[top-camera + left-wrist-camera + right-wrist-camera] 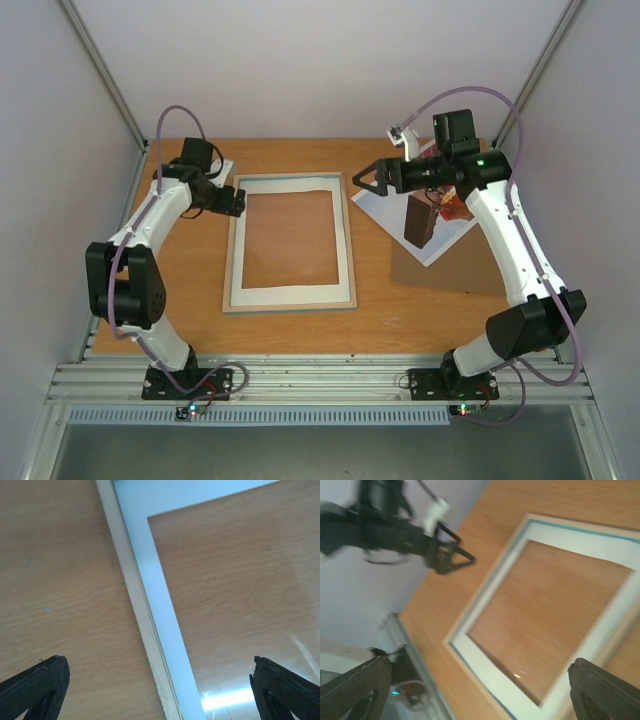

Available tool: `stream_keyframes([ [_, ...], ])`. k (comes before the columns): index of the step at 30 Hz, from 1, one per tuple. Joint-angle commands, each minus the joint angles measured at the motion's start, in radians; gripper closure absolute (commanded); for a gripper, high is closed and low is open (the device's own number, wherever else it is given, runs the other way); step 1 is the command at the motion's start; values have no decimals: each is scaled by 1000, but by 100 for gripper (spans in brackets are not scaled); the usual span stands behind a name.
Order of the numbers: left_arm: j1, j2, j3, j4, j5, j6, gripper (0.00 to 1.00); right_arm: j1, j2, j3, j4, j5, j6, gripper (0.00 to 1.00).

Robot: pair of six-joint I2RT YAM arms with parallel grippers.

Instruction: Put the photo into the frame

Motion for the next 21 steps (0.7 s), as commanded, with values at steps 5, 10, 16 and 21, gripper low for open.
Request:
stream_keyframes([
  [5,-70,-71,6,110,-37,88,1,-16,-56,-218,-66,543,-452,14],
  [10,-114,-60,-10,144,-65,51,1,8,-17,-334,126,798,-532,27],
  [16,-116,-47,4,148,-99,-12,1,93,86,-409,352,966,-558,32],
  [21,-117,-53,2,143,-99,-24,1,137,211,-410,433,1016,-586,32],
])
